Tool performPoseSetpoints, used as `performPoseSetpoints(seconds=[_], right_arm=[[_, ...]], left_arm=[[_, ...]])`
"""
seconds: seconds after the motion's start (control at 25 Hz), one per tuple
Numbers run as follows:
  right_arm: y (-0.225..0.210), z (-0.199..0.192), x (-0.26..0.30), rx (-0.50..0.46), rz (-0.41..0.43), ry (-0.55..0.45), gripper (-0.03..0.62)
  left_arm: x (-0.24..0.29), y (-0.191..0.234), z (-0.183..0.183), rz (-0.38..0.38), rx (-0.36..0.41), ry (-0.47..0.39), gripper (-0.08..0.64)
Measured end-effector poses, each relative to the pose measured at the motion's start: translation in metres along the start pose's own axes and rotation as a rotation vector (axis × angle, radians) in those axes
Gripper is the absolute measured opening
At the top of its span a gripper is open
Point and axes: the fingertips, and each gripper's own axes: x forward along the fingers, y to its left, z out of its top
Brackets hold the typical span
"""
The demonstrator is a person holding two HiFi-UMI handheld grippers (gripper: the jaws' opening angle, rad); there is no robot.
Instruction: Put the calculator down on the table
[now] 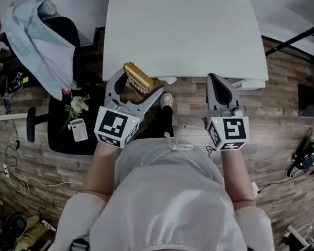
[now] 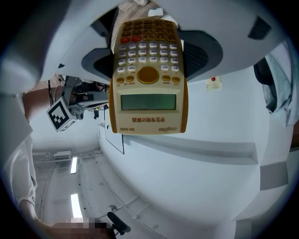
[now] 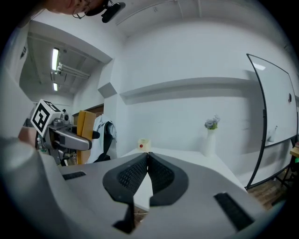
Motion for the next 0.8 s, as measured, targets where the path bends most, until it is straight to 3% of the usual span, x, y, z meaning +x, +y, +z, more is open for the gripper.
performPoseSetpoints(seconds=[0.24,0.48,0.8], right_arm=[[-0.037,0.013,0.106,-0.021,0.047,0.028,0.005],[-0.059,-0.003,0.195,-0.019,0.093,0.094,0.005],[-0.074,-0.026,0.267,0.004,0.116,0.166,0.005]], left_arm=[[0.085,0.068,-0.011,0.031,-0.049,0.054,0.405],[0.149,0.130,-0.049,0.050,-0.091,0.156,0.405],[0.206,0.171,-0.109,0.053,-0.145,0.323,0.405]])
